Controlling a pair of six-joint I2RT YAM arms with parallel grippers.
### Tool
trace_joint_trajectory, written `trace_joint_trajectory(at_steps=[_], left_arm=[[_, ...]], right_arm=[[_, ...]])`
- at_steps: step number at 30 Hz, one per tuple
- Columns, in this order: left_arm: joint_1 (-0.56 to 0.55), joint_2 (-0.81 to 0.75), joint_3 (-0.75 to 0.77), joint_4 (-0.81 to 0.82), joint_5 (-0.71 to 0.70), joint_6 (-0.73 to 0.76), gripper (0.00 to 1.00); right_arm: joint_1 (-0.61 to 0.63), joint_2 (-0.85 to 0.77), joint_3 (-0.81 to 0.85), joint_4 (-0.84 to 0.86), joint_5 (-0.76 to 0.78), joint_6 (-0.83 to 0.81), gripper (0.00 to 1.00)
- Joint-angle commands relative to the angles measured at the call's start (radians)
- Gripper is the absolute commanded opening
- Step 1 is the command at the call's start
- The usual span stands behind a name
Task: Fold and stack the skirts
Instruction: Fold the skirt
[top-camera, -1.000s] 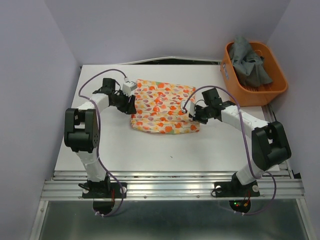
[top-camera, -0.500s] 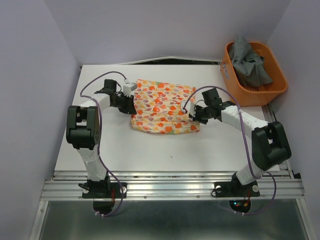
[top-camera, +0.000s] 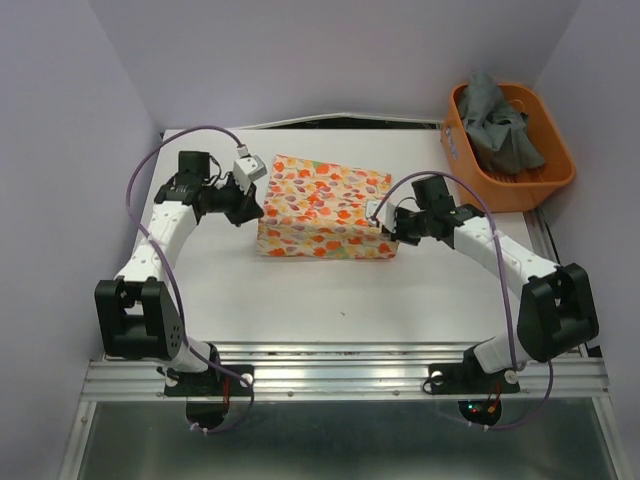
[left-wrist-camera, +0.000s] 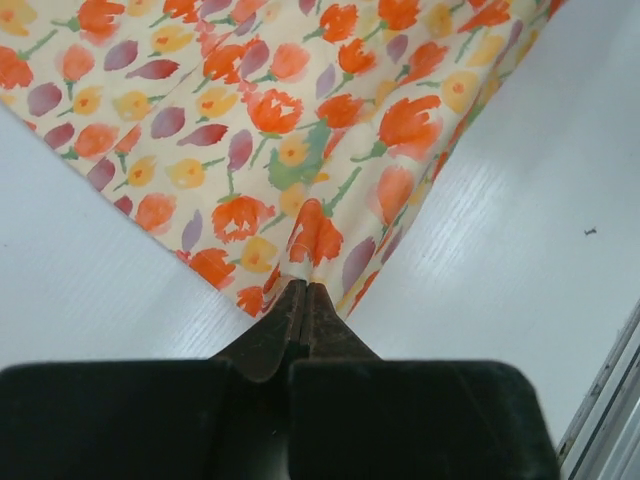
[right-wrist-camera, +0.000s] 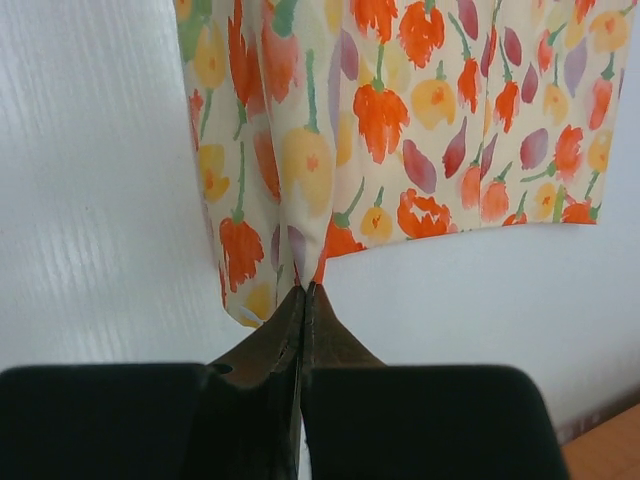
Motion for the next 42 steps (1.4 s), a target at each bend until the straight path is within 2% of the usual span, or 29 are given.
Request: trace_joint_trajectory(at_steps=[1, 3, 4, 7, 8, 10, 11, 14, 17, 18, 19, 20, 22, 25, 28, 29, 30, 33, 36, 39, 42], left_arm=[[0.004, -0.054, -0.107, -0.212, 0.013, 0.280, 0.00], [0.004, -0.086, -0.169, -0.287, 0.011, 0.412, 0.00], [0.004, -0.100, -0.194, -0.359, 0.005, 0.552, 0.06], [0.004, -0.169, -0.303, -0.453, -0.045, 0.774, 0.22], [0.004, -0.191, -0.331, -0.473, -0.058, 0.822, 0.28], [0.003, -0.263, -0.395, -0.523, -0.084, 0.911, 0.35], [0.003, -0.292, -0.412, -0.533, -0.107, 0.943, 0.43], [-0.008, -0.387, -0.452, -0.507, -0.139, 0.963, 0.59], [-0.023, -0.429, -0.455, -0.435, -0.148, 0.888, 0.71], [-0.034, -0.429, -0.452, -0.421, -0.153, 0.879, 0.81], [-0.075, -0.432, -0.454, -0.363, -0.165, 0.812, 0.90], [-0.103, -0.432, -0.454, -0.329, -0.196, 0.767, 0.91], [-0.195, -0.415, -0.452, -0.263, -0.228, 0.686, 0.91], [-0.272, -0.352, -0.426, -0.185, -0.262, 0.592, 0.81], [-0.280, -0.231, -0.357, -0.155, -0.231, 0.529, 0.64], [-0.281, -0.194, -0.337, -0.148, -0.199, 0.490, 0.54], [-0.284, -0.130, -0.319, -0.140, -0.185, 0.470, 0.50], [-0.318, -0.061, -0.270, -0.094, -0.179, 0.405, 0.47], [-0.365, 0.014, -0.279, -0.053, -0.254, 0.412, 0.47], [-0.428, 0.031, -0.334, -0.048, -0.341, 0.469, 0.48], [-0.497, 0.006, -0.421, -0.033, -0.436, 0.498, 0.49]], right_arm=[[0.005, -0.064, -0.020, -0.042, -0.027, -0.048, 0.01], [0.005, -0.093, -0.027, -0.091, -0.062, -0.080, 0.01], [0.005, -0.105, -0.033, -0.120, -0.074, -0.094, 0.01], [0.014, -0.159, -0.076, -0.168, -0.114, -0.157, 0.01], [0.025, -0.176, -0.092, -0.192, -0.125, -0.169, 0.01], [0.061, -0.234, -0.156, -0.220, -0.151, -0.224, 0.01], [0.077, -0.257, -0.187, -0.225, -0.153, -0.238, 0.01], [0.132, -0.351, -0.322, -0.194, -0.133, -0.294, 0.01], [0.158, -0.394, -0.403, -0.150, -0.108, -0.317, 0.04], [0.158, -0.395, -0.412, -0.145, -0.104, -0.317, 0.05], [0.167, -0.394, -0.417, -0.142, -0.101, -0.312, 0.12], [0.167, -0.388, -0.420, -0.133, -0.093, -0.312, 0.21], [0.167, -0.368, -0.423, -0.137, -0.072, -0.326, 0.50], [0.167, -0.356, -0.431, -0.142, -0.042, -0.327, 0.52], [0.167, -0.380, -0.432, -0.174, -0.050, -0.340, 0.54], [0.167, -0.391, -0.435, -0.203, -0.053, -0.352, 0.55], [0.167, -0.418, -0.438, -0.218, -0.058, -0.372, 0.60], [0.167, -0.467, -0.451, -0.237, -0.044, -0.352, 0.66], [0.167, -0.512, -0.439, -0.214, 0.031, -0.282, 0.70], [0.167, -0.511, -0.405, -0.194, 0.119, -0.148, 0.70], [0.167, -0.494, -0.385, -0.193, 0.201, -0.104, 0.69]])
